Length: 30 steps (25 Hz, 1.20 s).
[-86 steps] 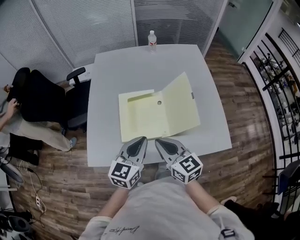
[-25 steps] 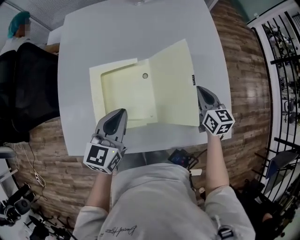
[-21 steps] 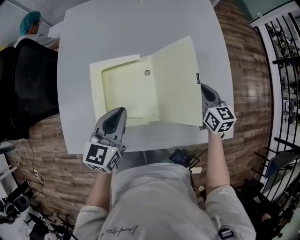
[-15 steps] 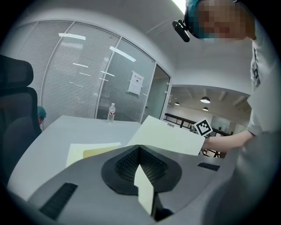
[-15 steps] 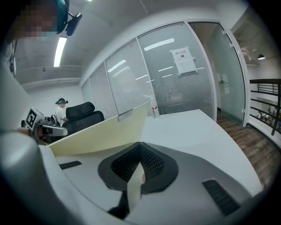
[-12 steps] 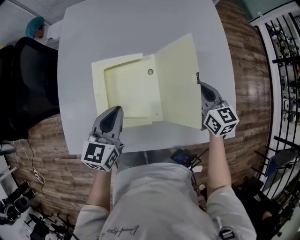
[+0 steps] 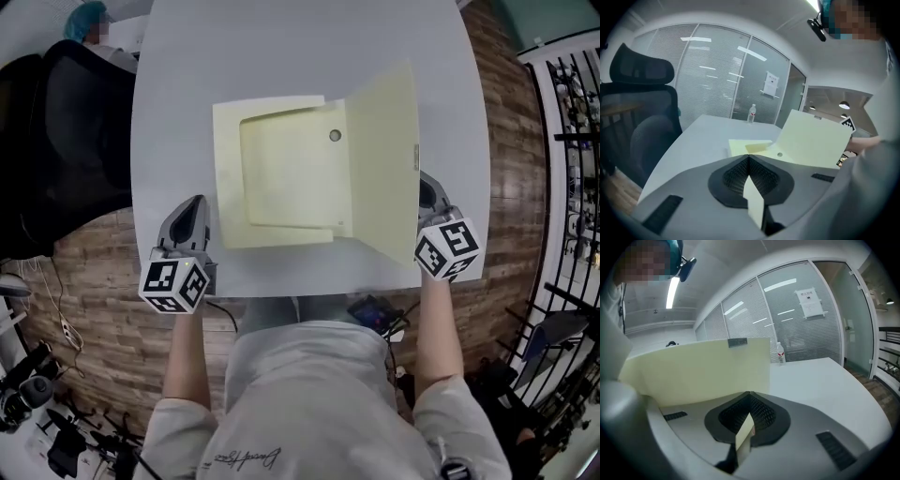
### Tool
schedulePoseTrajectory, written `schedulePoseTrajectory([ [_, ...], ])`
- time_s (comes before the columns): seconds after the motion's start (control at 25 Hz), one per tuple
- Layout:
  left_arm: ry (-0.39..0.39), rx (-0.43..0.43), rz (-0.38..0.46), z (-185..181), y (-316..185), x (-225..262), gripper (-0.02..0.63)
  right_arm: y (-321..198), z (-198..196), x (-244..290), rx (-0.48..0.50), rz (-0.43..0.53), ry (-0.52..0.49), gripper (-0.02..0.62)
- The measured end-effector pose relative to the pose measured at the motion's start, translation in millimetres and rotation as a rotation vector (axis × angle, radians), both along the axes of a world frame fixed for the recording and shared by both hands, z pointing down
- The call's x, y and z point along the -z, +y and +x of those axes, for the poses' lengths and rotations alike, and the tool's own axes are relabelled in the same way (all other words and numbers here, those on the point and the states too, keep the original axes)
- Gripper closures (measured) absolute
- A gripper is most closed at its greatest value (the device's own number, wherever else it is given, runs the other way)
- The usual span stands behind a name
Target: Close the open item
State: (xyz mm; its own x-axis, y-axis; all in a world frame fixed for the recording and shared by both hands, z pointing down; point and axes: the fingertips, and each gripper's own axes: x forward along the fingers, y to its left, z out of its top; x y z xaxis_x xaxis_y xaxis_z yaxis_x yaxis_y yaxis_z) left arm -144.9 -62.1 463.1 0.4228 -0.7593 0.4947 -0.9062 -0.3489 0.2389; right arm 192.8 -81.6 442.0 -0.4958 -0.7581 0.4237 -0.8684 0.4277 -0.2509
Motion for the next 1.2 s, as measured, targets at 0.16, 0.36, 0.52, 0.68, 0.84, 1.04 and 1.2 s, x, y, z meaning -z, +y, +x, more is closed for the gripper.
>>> schedulePoseTrajectory([
  [0.16,-0.030,0.020,-0.059,-31.2,-3.8,-38.6,0.597,0.4,-9.4,-5.3,0.006,-0.015,0.022,0.582],
  [0.36,-0.063,-0.024,-0.125,-36.3,1.2,-79.6,0.597,-0.1,-21.9,0.6,0.018,-0.007,0.041,0.582],
  [0.52,-0.077,-0.088,-0.161,-25.3,1.3,-99.0,0.597,1.8,-31.1,5.1,0.032,0.006,0.074,0.582],
  [0.68,-0.079,-0.121,-0.172,-17.8,-1.1,-105.2,0.597,3.2,-40.8,6.9,0.041,0.008,0.117,0.583],
  [0.84,-0.077,-0.153,-0.176,-7.8,-3.6,-108.7,0.597,3.9,-52.7,7.8,0.065,0.020,0.146,0.581],
  [1.04,-0.072,-0.170,-0.172,-1.9,-7.3,-109.8,0.597,5.3,-68.0,5.8,0.078,-0.003,0.194,0.582],
  [1.2,-0.071,-0.175,-0.170,4.2,-8.4,-109.5,0.597,7.8,-84.4,2.6,0.120,-0.010,0.246,0.581],
])
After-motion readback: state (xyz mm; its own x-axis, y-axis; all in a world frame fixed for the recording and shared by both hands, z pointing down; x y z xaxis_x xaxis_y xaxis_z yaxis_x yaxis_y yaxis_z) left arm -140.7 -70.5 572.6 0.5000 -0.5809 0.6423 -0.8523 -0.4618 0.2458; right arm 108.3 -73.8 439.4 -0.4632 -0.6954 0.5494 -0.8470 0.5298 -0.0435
